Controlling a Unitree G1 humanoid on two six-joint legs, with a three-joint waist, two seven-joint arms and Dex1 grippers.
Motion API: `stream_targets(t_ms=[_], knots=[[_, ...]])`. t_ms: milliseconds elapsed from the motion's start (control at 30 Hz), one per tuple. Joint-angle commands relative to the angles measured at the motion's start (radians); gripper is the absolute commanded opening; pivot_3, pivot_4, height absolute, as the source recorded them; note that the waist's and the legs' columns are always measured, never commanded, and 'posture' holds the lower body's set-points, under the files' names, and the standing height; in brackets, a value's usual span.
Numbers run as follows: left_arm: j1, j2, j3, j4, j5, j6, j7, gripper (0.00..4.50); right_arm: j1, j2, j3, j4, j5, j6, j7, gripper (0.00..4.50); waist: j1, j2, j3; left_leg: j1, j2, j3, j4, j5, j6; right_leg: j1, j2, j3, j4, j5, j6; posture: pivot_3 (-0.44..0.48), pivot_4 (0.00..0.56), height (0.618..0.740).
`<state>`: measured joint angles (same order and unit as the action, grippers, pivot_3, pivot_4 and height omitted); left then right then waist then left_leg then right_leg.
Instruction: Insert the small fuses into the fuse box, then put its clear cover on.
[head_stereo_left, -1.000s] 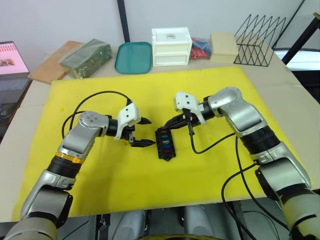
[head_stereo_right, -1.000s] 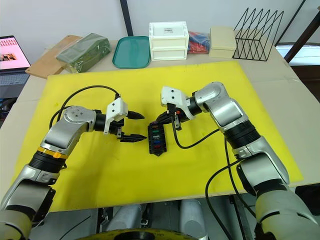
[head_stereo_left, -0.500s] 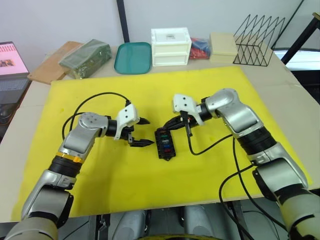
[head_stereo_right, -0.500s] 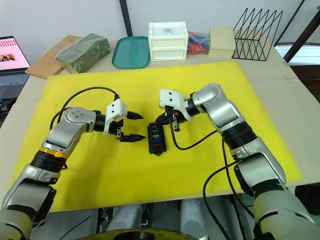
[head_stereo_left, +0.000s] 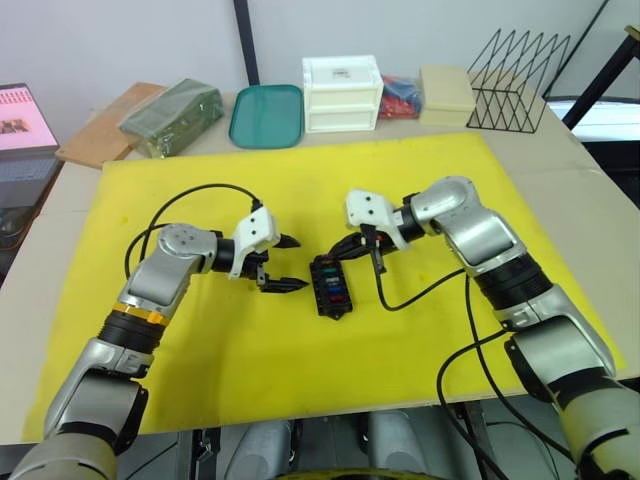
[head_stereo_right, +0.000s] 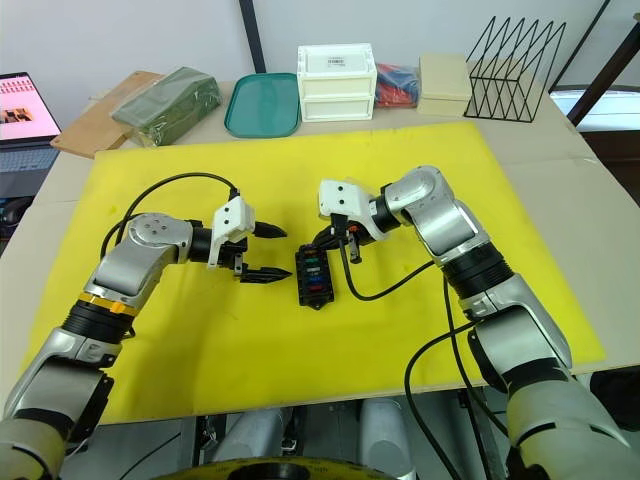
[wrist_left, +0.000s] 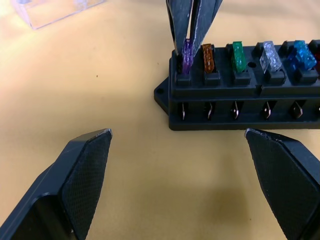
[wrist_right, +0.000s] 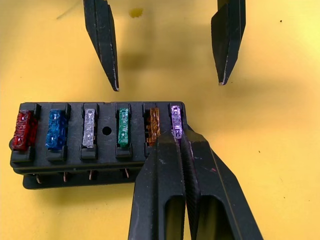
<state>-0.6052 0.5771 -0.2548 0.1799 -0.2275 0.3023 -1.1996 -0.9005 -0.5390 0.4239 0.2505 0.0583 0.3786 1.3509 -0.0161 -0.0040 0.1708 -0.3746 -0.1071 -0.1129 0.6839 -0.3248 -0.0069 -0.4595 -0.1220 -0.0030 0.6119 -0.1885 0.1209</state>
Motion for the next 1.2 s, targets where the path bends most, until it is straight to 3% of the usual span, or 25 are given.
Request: stream_targets(t_ms=[33,100,200,1100,1200], knots=[[-0.026,0.002,0.019,-0.026,-0.004,0.001,-0.007,4.48,-0.004,0.002,-0.002,-0.004,-0.002,0.009,0.013,0.00,0.000,0.000,0.000,0.000,0.000,0.000,0.000,0.000,0.000,0.000,0.000,0.000,0.000,0.000,0.000,0.000,0.150,0.740],[-0.027,0.002,0.020,-0.027,-0.005,0.002,-0.007,4.48,-0.008,0.003,-0.005,-0.008,0.001,0.014,0.015,0.00,0.000,0.000,0.000,0.000,0.000,0.000,0.000,0.000,0.000,0.000,0.000,0.000,0.000,0.000,0.000,0.000,0.150,0.740],[-0.026,0.002,0.020,-0.031,-0.005,0.003,-0.006,4.50,-0.015,0.004,-0.008,-0.011,0.002,0.020,0.014,0.67,0.001,0.000,0.000,0.000,0.000,0.000,0.000,0.000,0.000,0.000,0.000,0.000,0.000,0.000,0.000,0.000,0.150,0.740],[-0.019,0.014,0.027,-0.035,-0.006,0.002,-0.012,4.50,-0.074,-0.016,-0.067,-0.149,0.089,0.164,0.037,0.67,0.001,0.000,0.000,0.000,0.000,0.000,0.000,0.000,0.000,0.000,0.000,0.000,0.000,0.000,0.000,0.000,0.150,0.740],[-0.015,0.012,0.026,-0.044,-0.007,0.007,-0.008,4.50,-0.064,0.003,-0.063,-0.140,0.092,0.164,0.014,0.03,0.001,0.000,0.000,0.000,0.000,0.000,0.000,0.000,0.000,0.000,0.000,0.000,0.000,0.000,0.000,0.000,0.150,0.740]])
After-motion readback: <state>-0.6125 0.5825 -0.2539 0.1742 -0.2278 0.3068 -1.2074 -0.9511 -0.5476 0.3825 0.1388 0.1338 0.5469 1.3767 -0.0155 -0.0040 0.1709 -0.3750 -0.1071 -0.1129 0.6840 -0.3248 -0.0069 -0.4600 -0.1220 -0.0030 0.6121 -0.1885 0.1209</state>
